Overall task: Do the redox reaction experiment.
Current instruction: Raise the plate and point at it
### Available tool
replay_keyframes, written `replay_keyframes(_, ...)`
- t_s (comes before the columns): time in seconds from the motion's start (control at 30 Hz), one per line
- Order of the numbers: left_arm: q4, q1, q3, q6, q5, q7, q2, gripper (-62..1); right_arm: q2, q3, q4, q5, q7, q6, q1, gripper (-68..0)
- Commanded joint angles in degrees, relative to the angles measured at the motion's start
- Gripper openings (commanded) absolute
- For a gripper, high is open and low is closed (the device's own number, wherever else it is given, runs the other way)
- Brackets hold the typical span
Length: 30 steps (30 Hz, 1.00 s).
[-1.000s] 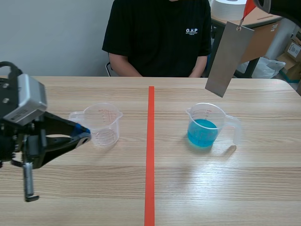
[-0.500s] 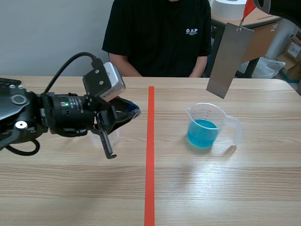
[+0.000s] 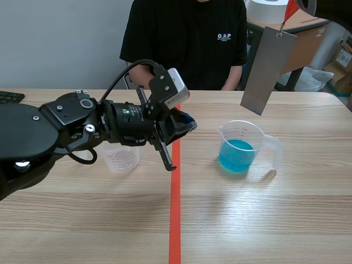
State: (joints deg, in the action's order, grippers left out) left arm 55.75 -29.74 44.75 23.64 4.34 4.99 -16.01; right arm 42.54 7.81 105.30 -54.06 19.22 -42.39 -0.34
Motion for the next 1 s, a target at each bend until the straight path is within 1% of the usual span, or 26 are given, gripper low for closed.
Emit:
replay_keyframes(0.0,0.4,-1.5,0.2,-1.1,0.5,1.2,0.9,-56.2,0.6,0.9,0.9,-0.8,-1.0,-0.3,1.0,-65.8)
replay_keyframes(0.27,-4.0,-4.0,2.2,-4.8,0.5,2.0,5.0,-56.2,0.6,0.9,0.9,-0.8,-1.1,-0.3,1.0,-65.8)
replay_keyframes(0.4,-5.6,-4.7,2.2,-5.4,0.5,2.9,6.5,-56.2,0.6,0.9,0.9,-0.8,-1.0,-0.3,1.0,-65.8)
replay_keyframes(0.47,-6.2,-4.9,2.2,-6.6,0.5,3.1,7.1,-56.2,0.6,0.9,0.9,-0.8,-1.0,-0.3,1.0,-65.8)
replay_keyframes(0.97,-6.6,-6.8,2.2,-6.4,0.5,3.1,10.4,-56.2,0.6,0.9,0.9,-0.8,-0.9,-0.3,1.0,-65.8)
